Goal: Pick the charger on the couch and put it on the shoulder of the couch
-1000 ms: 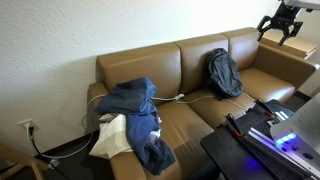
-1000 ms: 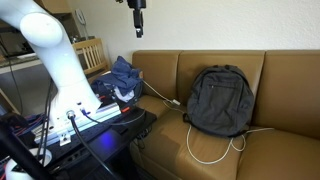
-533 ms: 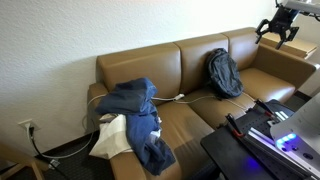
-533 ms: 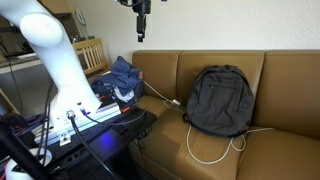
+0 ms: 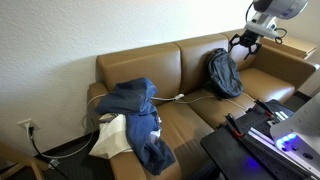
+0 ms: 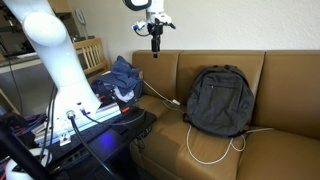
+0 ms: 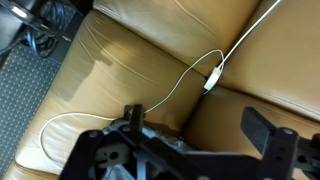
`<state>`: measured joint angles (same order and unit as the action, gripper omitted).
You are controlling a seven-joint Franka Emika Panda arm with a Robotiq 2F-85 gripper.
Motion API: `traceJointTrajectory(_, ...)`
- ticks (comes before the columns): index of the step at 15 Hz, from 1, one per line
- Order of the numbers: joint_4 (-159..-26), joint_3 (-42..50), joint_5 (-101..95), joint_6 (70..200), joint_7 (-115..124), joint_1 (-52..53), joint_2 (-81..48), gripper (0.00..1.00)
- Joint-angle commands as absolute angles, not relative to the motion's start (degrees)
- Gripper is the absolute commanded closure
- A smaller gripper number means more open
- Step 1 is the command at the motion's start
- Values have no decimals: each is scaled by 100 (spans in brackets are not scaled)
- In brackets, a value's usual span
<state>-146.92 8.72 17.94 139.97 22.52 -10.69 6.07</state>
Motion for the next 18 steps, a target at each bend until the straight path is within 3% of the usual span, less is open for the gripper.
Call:
traceJointTrajectory(1, -14615, 704, 2406, 15325, 2115, -770, -415, 0)
traceJointTrajectory(10, -14540, 697, 2450, 15297, 2266, -695, -743, 0)
traceJointTrajectory(18, -13936, 260, 3646, 16589, 2422, -714, -2726, 0)
